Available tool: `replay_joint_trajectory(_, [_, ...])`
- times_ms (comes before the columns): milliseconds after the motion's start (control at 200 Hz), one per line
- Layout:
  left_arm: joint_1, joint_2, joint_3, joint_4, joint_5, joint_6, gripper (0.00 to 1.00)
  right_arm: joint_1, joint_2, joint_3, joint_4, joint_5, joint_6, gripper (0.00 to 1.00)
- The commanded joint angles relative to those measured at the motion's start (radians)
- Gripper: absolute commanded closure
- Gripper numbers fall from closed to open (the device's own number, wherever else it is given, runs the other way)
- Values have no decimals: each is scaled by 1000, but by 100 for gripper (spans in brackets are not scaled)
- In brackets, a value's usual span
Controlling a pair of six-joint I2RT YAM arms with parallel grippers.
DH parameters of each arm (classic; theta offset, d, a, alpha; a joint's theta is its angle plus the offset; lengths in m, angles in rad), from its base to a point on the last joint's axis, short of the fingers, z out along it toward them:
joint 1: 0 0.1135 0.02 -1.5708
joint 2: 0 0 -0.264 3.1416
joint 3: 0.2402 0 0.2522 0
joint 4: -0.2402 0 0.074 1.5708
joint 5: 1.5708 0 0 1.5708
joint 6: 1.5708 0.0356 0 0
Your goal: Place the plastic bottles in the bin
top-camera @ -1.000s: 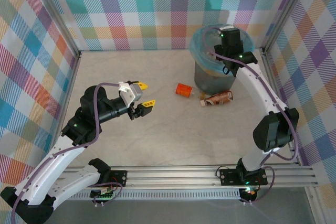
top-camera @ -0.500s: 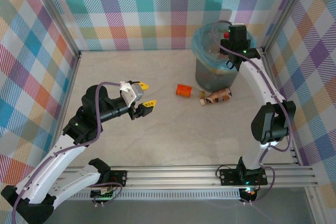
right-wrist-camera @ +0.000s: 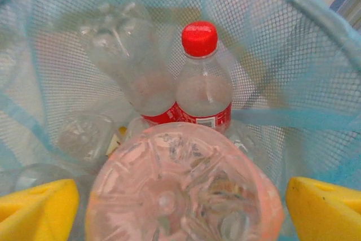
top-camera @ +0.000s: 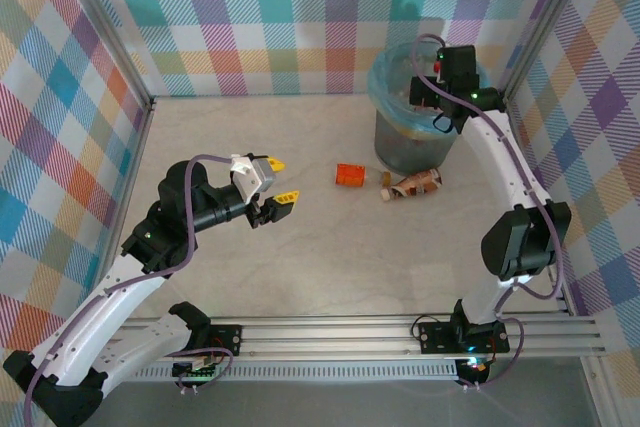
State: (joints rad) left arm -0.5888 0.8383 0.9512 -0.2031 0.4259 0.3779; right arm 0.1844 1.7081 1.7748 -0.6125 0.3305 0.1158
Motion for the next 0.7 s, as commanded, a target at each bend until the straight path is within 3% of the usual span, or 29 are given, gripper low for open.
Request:
replay_joint_trajectory(0, [-5,-1,-7,34,20,-17,38,4,-36,62,-47,-48,39,6])
replay_joint_trajectory(140, [-5,-2,-9,34,20,-19,38,9,-36,66,-34,-69,39,10])
replay_joint_trajectory(440, [-5,-1,-13,37,22,-21,38,9,4,-11,0,-71,39,53])
replay_joint_trajectory(695, [-5,7,-16,45,26,-29,38,-14,83,-73,-30,-73,62,51])
